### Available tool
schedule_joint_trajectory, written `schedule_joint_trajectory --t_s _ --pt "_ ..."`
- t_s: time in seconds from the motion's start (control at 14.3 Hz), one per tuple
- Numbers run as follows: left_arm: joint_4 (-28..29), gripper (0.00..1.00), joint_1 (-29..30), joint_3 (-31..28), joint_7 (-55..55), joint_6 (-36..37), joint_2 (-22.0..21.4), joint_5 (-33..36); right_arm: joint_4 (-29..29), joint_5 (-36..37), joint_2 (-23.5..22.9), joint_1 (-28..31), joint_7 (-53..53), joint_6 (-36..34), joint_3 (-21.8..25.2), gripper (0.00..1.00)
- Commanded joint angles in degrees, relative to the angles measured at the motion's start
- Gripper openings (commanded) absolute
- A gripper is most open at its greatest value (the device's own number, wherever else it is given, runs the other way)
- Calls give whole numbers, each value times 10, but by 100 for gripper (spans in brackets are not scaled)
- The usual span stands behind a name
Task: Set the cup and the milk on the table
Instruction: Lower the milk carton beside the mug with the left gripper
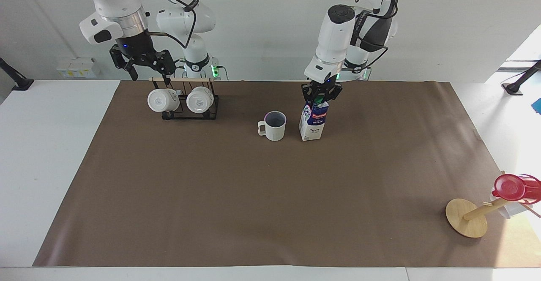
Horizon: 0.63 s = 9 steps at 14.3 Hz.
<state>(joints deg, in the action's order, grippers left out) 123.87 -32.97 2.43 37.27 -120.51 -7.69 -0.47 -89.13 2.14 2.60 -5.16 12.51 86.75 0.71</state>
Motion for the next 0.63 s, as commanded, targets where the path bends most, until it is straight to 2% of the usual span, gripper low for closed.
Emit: schedule_joint_trajectory --t_s 0.0,0.56 --pt "-4 45 -14 -9 12 -10 7 16 10 -14 -2 7 -12 -8 -2 100" --pt "-1 45 -14 -9 11 -10 7 23 9 -14 -3 8 -12 -8 -2 100"
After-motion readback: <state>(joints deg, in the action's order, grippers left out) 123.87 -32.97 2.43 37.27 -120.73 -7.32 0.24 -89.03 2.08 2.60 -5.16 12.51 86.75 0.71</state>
